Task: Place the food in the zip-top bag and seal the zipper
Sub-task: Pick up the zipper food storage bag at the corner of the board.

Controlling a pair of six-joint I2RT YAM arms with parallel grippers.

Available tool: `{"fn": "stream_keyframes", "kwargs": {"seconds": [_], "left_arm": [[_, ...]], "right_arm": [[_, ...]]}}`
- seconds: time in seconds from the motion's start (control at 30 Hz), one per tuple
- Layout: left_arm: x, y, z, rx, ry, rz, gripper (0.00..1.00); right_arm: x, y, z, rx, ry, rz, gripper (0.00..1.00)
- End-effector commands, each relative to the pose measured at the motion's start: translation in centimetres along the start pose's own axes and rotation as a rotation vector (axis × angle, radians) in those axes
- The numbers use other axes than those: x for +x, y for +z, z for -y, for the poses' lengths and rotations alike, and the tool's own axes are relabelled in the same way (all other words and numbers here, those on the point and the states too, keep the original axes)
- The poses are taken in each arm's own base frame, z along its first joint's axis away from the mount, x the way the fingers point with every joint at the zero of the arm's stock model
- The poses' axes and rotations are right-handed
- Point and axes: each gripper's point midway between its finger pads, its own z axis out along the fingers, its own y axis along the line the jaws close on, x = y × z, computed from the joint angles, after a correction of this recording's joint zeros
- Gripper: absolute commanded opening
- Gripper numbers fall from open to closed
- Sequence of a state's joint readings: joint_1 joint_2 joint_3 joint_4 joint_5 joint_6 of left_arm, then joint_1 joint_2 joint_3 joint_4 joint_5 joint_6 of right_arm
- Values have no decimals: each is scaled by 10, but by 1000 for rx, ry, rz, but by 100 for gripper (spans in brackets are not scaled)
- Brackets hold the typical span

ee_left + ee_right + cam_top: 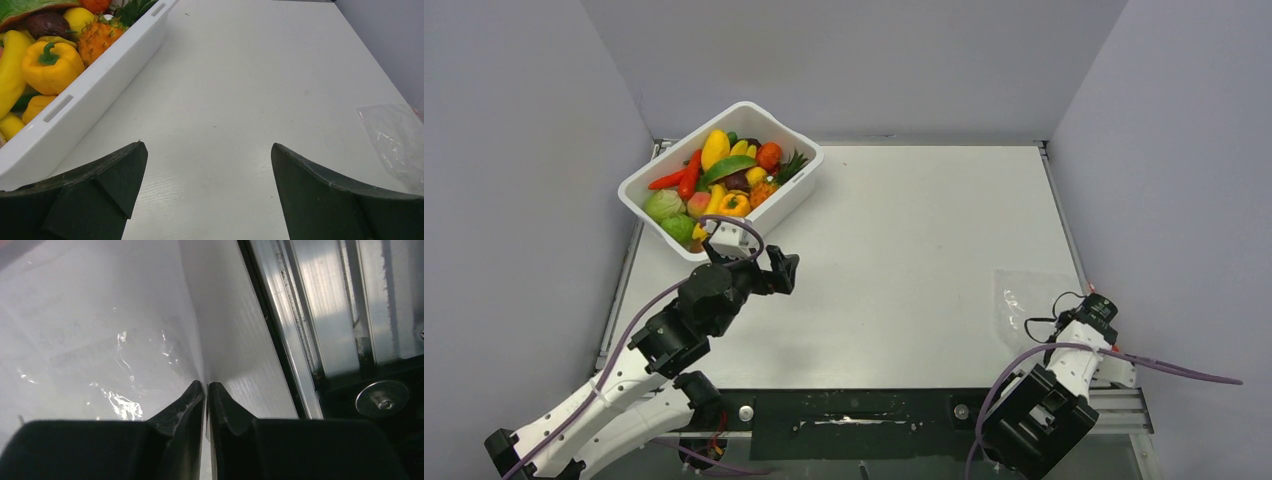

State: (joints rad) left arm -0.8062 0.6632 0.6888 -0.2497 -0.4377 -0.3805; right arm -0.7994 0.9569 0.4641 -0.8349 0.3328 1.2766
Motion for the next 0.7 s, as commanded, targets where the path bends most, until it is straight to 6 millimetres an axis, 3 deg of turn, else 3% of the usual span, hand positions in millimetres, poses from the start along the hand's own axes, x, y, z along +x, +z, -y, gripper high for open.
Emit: {"fn": "stream_keyframes", "kwargs": {"seconds": [0.0,0.2,0.4,0.5,0.67], "left_arm": [[-16,-3,8,38,-13,62,97],[-17,-3,8,41,-6,64,97],[-15,-4,10,62,25,54,97],[-16,-6,10,69,34,57,97],[-16,-8,6,59,39,69,97]], "right_arm": [[-10,-6,-26,-125,38,29,2],[-6,-19,-49,-294,-17,44,0],[23,-41,-85,-428,-212,24,0],[41,-66,-109,-531,-336,49,0],[92,-127,-152,-814,-650,100,0]]}}
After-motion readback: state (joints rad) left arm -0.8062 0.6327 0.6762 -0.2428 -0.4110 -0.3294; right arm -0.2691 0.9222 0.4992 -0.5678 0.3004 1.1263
